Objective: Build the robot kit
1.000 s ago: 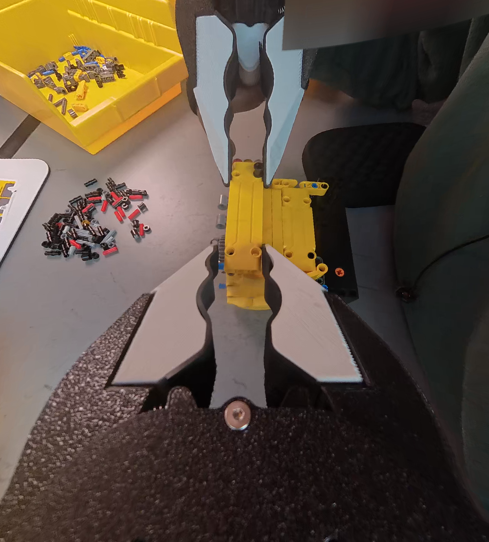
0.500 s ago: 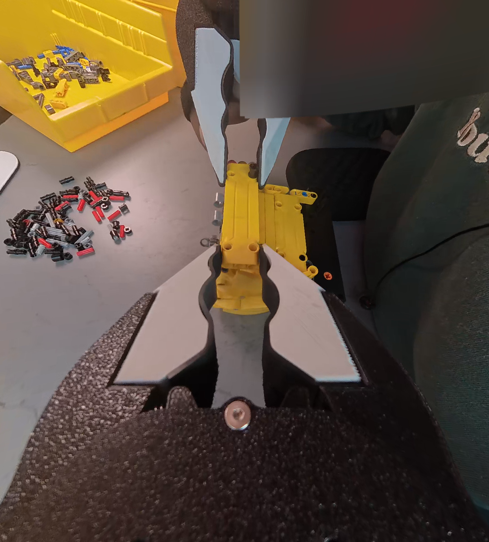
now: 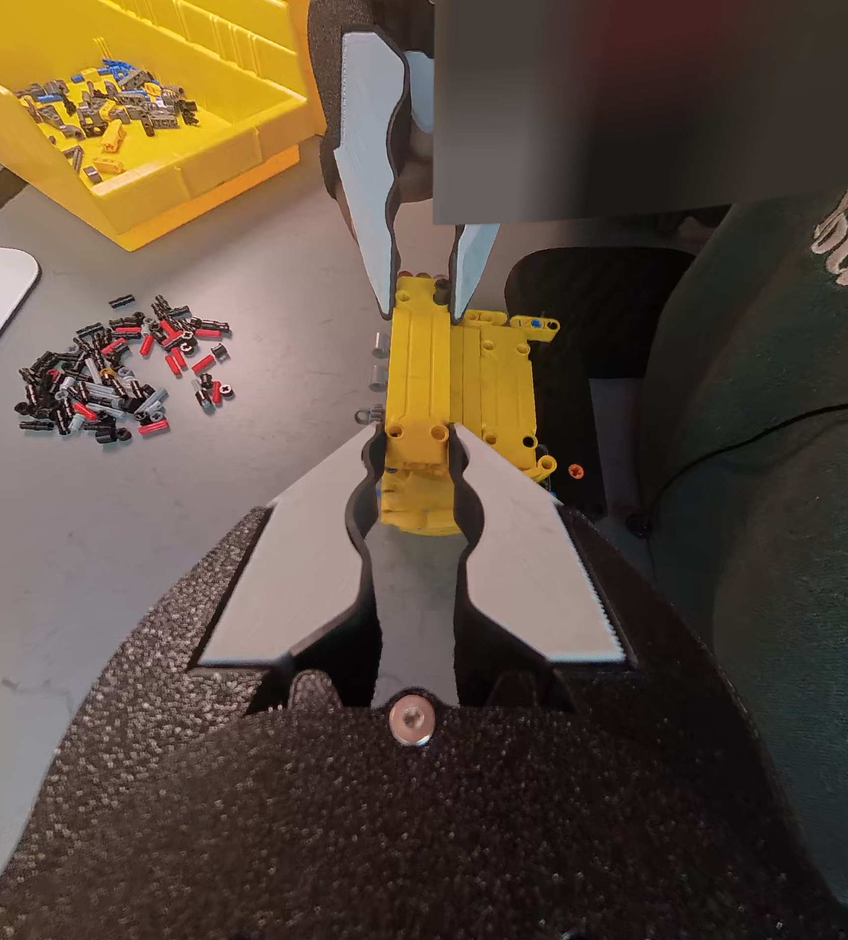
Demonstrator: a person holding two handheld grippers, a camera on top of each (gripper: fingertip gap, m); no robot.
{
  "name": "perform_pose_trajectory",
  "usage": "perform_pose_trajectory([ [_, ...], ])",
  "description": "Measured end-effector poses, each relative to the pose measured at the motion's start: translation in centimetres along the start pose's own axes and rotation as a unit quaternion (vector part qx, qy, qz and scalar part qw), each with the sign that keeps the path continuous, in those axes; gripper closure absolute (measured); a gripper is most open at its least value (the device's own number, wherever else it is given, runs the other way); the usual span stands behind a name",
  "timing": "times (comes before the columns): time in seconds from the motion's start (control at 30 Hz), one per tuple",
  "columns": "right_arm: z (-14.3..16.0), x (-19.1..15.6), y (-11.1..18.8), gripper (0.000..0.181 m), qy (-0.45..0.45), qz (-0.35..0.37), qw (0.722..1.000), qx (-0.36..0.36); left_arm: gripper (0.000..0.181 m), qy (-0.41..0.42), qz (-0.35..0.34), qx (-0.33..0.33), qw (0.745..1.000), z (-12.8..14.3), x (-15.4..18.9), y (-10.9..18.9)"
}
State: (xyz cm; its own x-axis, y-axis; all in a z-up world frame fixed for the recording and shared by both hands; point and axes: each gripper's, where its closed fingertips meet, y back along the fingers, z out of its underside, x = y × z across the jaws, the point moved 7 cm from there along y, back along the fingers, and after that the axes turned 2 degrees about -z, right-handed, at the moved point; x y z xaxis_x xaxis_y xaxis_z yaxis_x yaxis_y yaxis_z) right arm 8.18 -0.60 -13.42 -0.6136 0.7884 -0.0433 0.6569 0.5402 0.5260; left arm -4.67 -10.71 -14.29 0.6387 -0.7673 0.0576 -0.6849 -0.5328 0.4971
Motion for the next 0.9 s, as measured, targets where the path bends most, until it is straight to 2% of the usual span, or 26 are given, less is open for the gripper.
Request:
perform_pose_trajectory([
  [0.23,0.1,-0.1,0.2,0.157,-0.007,0.003,1.000,-0.003,0.157,0.023,0.016,-0.008,1.000,0.0,-0.1,-0.4],
  [0.4,0.6,-0.1,0.3,0.157,-0.042,-0.008,0.999,0.020,0.157,0.067,0.052,-0.011,0.996,0.1,-0.4,-0.7],
  [0.77,1.2,-1.1,0.7,0.158,-0.080,0.001,0.996,0.046,0.157,0.087,0.101,-0.033,0.991,-0.3,-0.4,-1.3],
  [0.9,1.4,-1.2,0.9,0.158,-0.089,-0.002,0.995,0.047,0.157,0.077,0.098,-0.037,0.992,-0.5,-0.2,-1.5],
])
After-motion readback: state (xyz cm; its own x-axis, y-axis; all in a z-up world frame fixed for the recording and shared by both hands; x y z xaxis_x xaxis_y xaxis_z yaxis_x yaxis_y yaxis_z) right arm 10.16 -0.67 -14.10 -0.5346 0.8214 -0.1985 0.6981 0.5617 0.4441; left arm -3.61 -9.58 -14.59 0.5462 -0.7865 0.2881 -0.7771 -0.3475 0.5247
